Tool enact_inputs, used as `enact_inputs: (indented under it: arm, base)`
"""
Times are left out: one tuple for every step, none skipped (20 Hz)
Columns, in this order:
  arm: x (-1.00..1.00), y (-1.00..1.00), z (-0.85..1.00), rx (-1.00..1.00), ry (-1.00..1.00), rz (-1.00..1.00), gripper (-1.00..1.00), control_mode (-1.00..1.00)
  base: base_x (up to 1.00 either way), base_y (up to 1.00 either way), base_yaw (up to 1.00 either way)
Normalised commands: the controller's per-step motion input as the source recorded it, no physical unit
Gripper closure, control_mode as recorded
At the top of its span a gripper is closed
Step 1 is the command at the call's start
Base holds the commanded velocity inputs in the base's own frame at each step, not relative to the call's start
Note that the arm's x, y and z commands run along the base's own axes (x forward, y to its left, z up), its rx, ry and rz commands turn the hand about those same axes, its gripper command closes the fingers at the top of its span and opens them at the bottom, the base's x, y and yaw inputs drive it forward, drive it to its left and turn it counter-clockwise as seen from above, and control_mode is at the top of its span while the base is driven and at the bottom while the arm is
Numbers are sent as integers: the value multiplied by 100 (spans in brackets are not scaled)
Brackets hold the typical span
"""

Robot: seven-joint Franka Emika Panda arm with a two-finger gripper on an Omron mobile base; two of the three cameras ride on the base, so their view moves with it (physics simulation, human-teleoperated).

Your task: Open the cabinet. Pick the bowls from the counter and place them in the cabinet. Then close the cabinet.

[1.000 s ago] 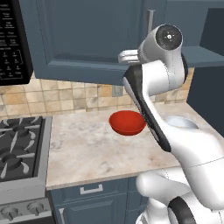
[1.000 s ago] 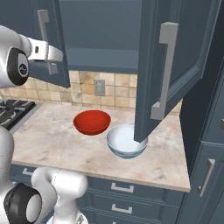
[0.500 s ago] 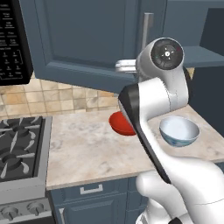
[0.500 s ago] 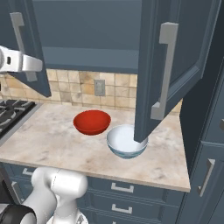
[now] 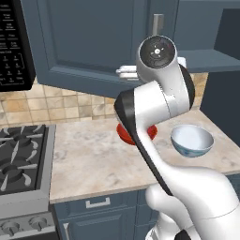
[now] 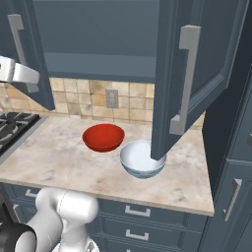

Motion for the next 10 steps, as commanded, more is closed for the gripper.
enact_inputs:
  arm:
    - [-29, 4, 0, 0, 8, -13, -100, -100]
    - [-50, 1, 0, 0, 5, -15, -100, -100]
    - [-54, 1, 0, 0, 2, -15, -100, -100]
    - [-56, 0, 0, 0, 1, -14, -100, -100]
    - [-74, 0, 4, 0, 0, -11, -100, -100]
    - [-86, 0, 2, 0, 0, -9, -100, -100]
    - [-97, -2, 4, 0, 0, -7, -100, -100]
    - [-100, -3, 1, 0, 0, -5, -100, -100]
    - [-100, -11, 1, 0, -1, -1, -100, -100]
    - [-100, -15, 0, 0, -3, 0, -100, -100]
  base:
    - [0, 0, 0]
    - [0, 0, 0]
    - [0, 0, 0]
    - [0, 0, 0]
    - [0, 0, 0]
    - [0, 0, 0]
    - [0, 0, 0]
    - [0, 0, 0]
    - [0, 0, 0]
    - [0, 0, 0]
